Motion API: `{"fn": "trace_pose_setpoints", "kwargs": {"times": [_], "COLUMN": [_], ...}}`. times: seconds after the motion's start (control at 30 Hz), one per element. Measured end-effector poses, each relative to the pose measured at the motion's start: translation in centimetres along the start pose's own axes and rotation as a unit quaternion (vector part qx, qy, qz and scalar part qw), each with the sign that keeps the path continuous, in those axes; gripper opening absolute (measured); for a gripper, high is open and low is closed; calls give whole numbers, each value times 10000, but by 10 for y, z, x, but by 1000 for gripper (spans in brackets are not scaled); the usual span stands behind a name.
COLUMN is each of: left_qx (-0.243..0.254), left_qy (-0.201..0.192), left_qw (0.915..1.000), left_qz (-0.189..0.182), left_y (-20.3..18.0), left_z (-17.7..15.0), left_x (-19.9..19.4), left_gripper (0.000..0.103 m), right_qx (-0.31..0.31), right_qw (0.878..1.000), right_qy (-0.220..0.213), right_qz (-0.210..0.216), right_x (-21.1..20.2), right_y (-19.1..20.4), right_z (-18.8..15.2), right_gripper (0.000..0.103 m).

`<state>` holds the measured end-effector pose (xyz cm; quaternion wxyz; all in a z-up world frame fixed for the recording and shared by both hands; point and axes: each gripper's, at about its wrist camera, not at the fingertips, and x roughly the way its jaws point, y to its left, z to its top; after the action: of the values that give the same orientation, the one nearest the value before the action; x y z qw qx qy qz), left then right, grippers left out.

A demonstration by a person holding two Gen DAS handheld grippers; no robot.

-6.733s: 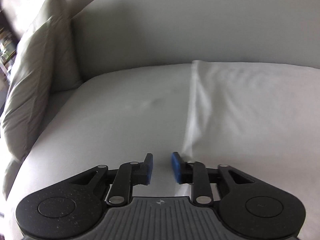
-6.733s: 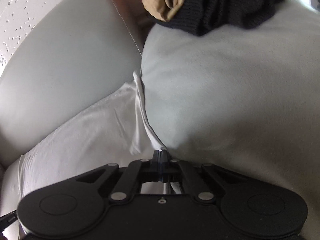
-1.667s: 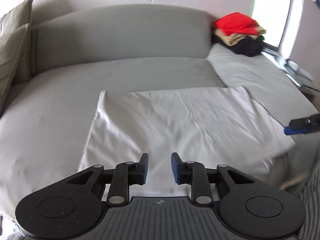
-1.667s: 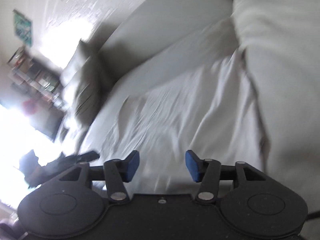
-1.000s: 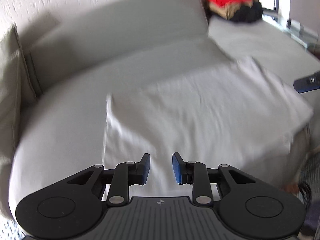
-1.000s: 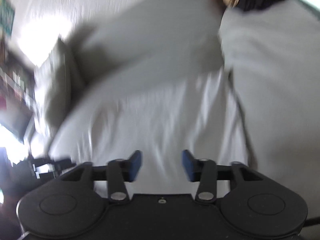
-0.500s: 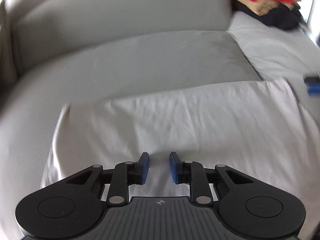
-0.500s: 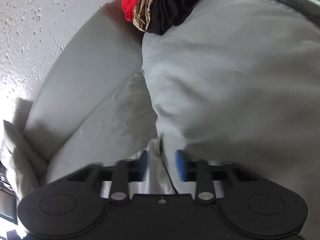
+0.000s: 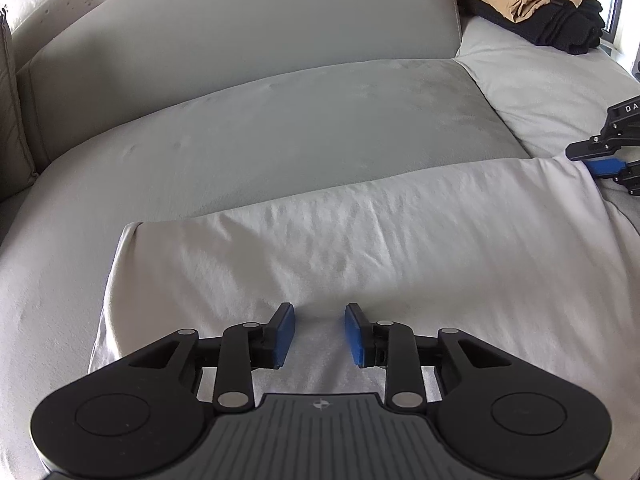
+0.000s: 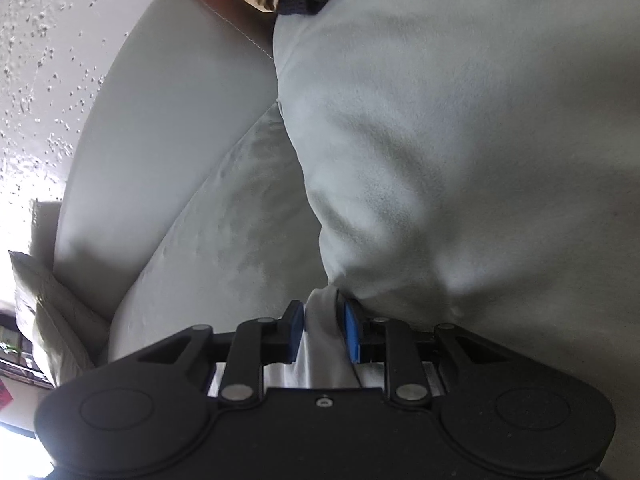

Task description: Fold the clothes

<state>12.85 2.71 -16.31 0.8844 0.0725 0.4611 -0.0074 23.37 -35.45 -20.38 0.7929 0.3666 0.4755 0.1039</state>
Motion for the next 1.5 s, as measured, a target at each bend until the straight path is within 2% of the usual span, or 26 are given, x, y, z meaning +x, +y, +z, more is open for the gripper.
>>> {"fn": "trace_pose_setpoints", "kwargs": {"times": [0.17,0.33,0.43,0.47,0.6,0.7,0.83,0.93,1.07,1.13,1.17,1.2,1.23,1.3,1.33,1.4,1.43,1.5], "left_qx": [-26,-45,-45,-45,-19,1,-14,-17,-4,-5,-8,-11,-14,-21,-24,-13,-1,-8], "left_qy": [-8,-21,-29,-30,-34,-37,-36,-34,-51,-52,-52,-51,-50,-48,-47,-55,-68,-112], "left_qw": [10000,10000,10000,10000,10000,10000,10000,10000,10000,10000,10000,10000,10000,10000,10000,9999,9999,9998], "left_qz": [-11,-24,-30,-32,-18,-8,0,16,11,19,28,37,46,64,73,102,119,140], "left_y": [1,1,2,2,3,3,3,2,1,3,3,3,3,4,4,4,3,4], "left_z": [0,-1,-1,-1,-2,-2,-2,-2,-3,-4,-4,-5,-5,-5,-6,-6,-7,-8], "left_x": [0,0,0,0,0,0,0,0,-1,-1,-1,-1,-1,-1,-1,-2,-3,-5], "left_gripper": [29,29,29,29,32,32,32,32,32,36,37,38,39,39,39,39,39,39], "right_qx": [357,508,391,328,-143,-671,-630,-947,-1728,-2240,-2502,-2756,-2806,-2702,-2761,-2793,-2724,-2573], "right_qw": [9976,9965,9979,9985,9967,9891,9895,9930,9841,9683,9567,9421,9375,9368,9285,9266,9336,9465], "right_qy": [10,10,-115,-231,-765,-1104,-1181,-697,409,646,582,507,379,73,-127,-337,-427,-603], "right_qz": [589,658,498,378,-213,-709,-541,57,-55,-898,-1371,-1841,-2024,-2223,-2479,-2495,-2289,-1852], "right_x": [0,3,2,0,-14,-26,-40,-40,-14,-6,-7,-9,-16,-34,-41,-53,-56,-62], "right_y": [-8,-13,-10,-8,4,13,13,23,47,50,48,47,46,45,46,46,48,50], "right_z": [0,-4,-7,-8,-10,-12,-18,-24,-56,-71,-75,-80,-81,-85,-90,-95,-93,-87], "right_gripper": [22,19,11,5,0,1,6,7,11,10,0,0,0,0,0,0,0,10]}}
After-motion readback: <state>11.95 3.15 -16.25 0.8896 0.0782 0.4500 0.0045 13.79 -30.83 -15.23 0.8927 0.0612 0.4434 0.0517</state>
